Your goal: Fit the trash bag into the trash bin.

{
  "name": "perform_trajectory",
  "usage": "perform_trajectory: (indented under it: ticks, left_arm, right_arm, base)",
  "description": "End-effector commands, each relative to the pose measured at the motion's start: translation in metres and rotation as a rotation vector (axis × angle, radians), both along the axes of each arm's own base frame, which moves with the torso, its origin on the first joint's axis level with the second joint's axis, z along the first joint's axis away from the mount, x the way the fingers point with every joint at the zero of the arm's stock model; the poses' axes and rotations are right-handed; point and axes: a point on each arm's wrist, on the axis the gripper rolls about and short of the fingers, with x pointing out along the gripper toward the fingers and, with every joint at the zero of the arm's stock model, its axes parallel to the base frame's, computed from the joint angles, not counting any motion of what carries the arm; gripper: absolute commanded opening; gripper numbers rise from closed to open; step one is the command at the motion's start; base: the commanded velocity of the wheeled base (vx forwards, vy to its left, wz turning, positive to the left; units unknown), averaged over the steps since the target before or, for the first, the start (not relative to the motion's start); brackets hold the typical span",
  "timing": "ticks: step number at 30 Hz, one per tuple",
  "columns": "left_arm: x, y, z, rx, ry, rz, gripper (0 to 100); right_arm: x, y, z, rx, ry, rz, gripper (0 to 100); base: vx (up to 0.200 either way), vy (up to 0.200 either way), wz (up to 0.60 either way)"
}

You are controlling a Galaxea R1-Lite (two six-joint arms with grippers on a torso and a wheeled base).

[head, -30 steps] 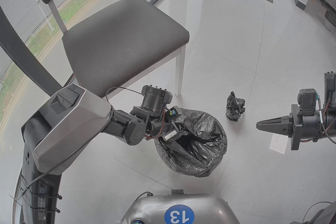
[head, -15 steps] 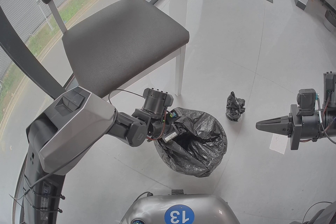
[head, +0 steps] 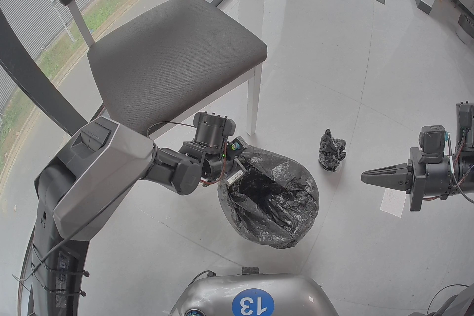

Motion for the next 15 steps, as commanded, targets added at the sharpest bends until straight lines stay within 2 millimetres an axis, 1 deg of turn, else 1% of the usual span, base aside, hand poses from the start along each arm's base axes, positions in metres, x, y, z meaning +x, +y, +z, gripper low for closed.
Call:
perform_trajectory:
  ticks: [1, 14, 15]
  left_arm:
    - [0.0069, 0.0031, 0.0085, -0.036, -0.022, 0.053, 0]
    - [0.0088, 0.0049, 0.0123, -0.071, -0.024, 0.088, 0]
    - [0.0108, 0.0081, 0.0129, -0.072, -0.027, 0.097, 0]
  right_arm:
    - [0.0005, 0.0002, -0.0005, -0.002, -0.001, 0.002, 0]
    - [0.0017, 0.0005, -0.0019, -0.009, -0.003, 0.005, 0]
    - [0.0017, 0.0005, -0.0019, -0.009, -0.003, 0.005, 0]
  base:
    - [0.000, 0.000, 0.00]
    - [0.000, 0.000, 0.00]
    - [0.000, 0.000, 0.00]
